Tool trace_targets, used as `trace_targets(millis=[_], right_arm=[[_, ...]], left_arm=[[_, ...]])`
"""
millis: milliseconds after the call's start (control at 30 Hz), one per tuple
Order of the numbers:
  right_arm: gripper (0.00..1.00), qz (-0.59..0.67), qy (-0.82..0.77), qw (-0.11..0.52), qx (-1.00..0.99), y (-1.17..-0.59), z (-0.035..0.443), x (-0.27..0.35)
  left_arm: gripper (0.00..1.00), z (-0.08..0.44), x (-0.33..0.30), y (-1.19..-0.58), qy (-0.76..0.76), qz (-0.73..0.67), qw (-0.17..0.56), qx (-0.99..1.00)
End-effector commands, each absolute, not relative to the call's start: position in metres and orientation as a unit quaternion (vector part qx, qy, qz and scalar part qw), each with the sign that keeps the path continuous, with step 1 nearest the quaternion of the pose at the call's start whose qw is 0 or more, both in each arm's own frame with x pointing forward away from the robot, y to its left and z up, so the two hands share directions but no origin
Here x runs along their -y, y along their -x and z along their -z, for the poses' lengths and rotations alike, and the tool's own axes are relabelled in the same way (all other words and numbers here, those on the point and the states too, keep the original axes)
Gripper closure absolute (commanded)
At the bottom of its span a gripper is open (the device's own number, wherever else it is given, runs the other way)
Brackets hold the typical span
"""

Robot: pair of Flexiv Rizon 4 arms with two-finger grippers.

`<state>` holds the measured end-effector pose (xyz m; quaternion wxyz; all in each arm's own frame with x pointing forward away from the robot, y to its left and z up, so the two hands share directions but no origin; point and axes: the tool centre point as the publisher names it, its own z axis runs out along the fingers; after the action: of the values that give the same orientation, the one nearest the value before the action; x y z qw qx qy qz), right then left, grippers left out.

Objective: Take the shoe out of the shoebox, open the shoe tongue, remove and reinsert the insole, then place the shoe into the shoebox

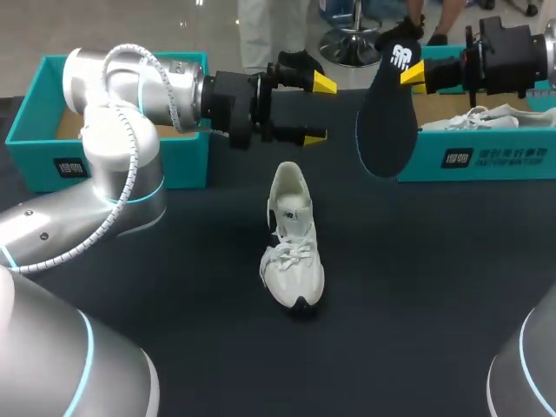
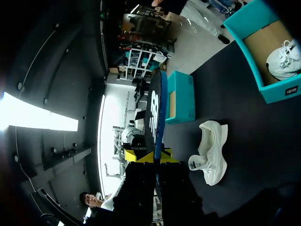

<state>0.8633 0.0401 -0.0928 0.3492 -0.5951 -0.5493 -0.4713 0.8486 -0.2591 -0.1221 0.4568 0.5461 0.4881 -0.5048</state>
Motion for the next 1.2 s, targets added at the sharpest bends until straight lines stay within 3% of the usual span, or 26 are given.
trace_targets(millis=[33,333,500,600,733,833,1167,1200], right_arm=[[1.00,0.462,0.593,0.364,0.550,-0.879,0.100,-0.058],[1.00,0.437,0.589,0.385,0.560,-0.891,0.108,-0.081],[1.00,0.430,0.583,0.389,0.569,-0.895,0.109,-0.087],[1.00,0.428,0.579,0.392,0.572,-0.896,0.109,-0.089],[1.00,0.426,0.578,0.392,0.575,-0.897,0.108,-0.088],[1.00,0.427,0.578,0.389,0.576,-0.897,0.106,-0.085],[1.00,0.422,0.584,0.389,0.574,-0.897,0.105,-0.077],[1.00,0.421,0.584,0.389,0.574,-0.897,0.105,-0.076]], left_arm=[[0.00,0.122,0.268,-0.846,-0.542,0.508,0.469,-0.477],[0.00,0.105,0.291,-0.855,-0.532,0.516,0.477,-0.472],[0.12,0.091,0.304,-0.867,-0.530,0.514,0.480,-0.474],[0.14,0.091,0.307,-0.867,-0.531,0.513,0.477,-0.476],[0.12,0.095,0.307,-0.862,-0.532,0.512,0.474,-0.480],[0.00,0.098,0.304,-0.859,-0.532,0.511,0.470,-0.485],[0.00,0.100,0.299,-0.852,-0.528,0.510,0.474,-0.486],[0.04,0.100,0.299,-0.852,-0.528,0.510,0.474,-0.486]])
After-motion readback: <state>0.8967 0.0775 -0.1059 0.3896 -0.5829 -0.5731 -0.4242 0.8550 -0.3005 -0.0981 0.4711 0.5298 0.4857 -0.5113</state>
